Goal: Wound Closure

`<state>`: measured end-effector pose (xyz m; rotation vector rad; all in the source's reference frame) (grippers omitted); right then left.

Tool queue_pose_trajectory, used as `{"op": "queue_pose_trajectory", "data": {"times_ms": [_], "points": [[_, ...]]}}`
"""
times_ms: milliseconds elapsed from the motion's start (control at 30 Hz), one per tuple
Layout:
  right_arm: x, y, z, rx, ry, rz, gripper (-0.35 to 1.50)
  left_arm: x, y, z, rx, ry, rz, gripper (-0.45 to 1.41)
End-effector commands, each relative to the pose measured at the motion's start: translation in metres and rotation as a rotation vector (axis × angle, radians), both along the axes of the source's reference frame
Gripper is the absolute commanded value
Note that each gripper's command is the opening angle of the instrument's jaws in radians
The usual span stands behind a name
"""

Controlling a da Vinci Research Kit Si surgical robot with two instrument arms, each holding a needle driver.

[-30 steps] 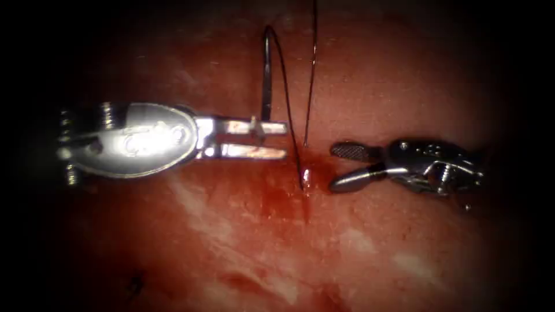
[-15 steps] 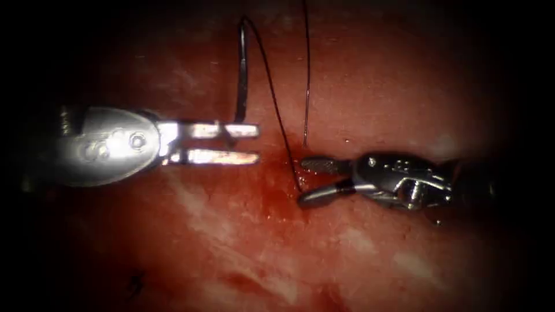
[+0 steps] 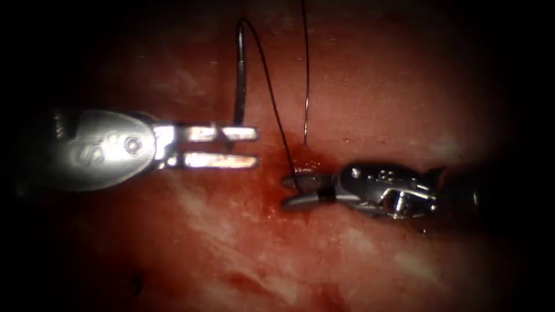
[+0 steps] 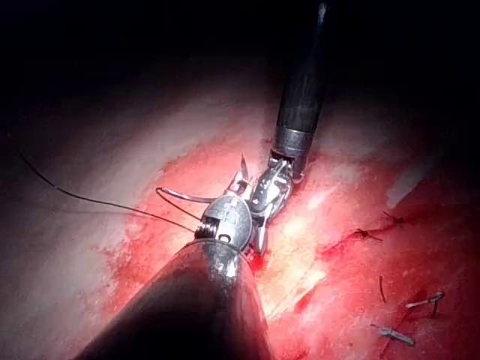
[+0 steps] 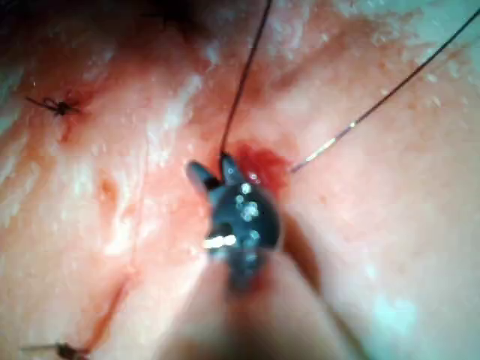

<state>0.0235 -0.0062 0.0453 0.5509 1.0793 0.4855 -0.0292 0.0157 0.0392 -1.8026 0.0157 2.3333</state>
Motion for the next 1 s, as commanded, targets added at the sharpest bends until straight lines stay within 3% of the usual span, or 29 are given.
{"op": "queue_pose_trajectory", "data": {"times_ms": [33, 133, 167, 233, 467, 667, 767, 1000], "points": [[0.0007, -0.0010, 0.0008, -0.002, -0.011, -0.006, 0.12, -0.0007, -0.0002, 0.0003, 0.003, -0.002, 0.001, -0.45], [0.0008, -0.0011, 0.0014, -0.005, -0.019, -0.010, 0.04, -0.0007, -0.0003, 0.0000, -0.002, -0.003, 0.003, -0.45], [0.0009, -0.0013, 0.0018, -0.008, -0.031, -0.020, -0.20, -0.0007, -0.0003, -0.0001, -0.002, -0.005, 0.005, -0.45], [0.0006, -0.0015, 0.0027, -0.010, -0.045, -0.043, -0.35, -0.0007, -0.0004, -0.0003, -0.001, -0.005, 0.005, -0.45], [0.0000, -0.0022, 0.0023, 0.029, -0.059, -0.052, -0.35, 0.0005, -0.0005, -0.0004, -0.004, -0.021, 0.000, -0.45], [0.0007, -0.0044, -0.0014, 0.064, -0.055, -0.081, -0.35, 0.0025, -0.0010, 0.0004, 0.001, -0.016, -0.006, -0.45], [0.0012, -0.0062, -0.0045, 0.067, -0.039, -0.101, -0.35, 0.0043, -0.0019, 0.0017, 0.013, -0.008, -0.025, -0.45], [0.0020, -0.0085, -0.0082, 0.073, -0.019, -0.126, -0.35, 0.0062, -0.0031, 0.0027, 0.024, 0.004, -0.044, -0.45]]}}
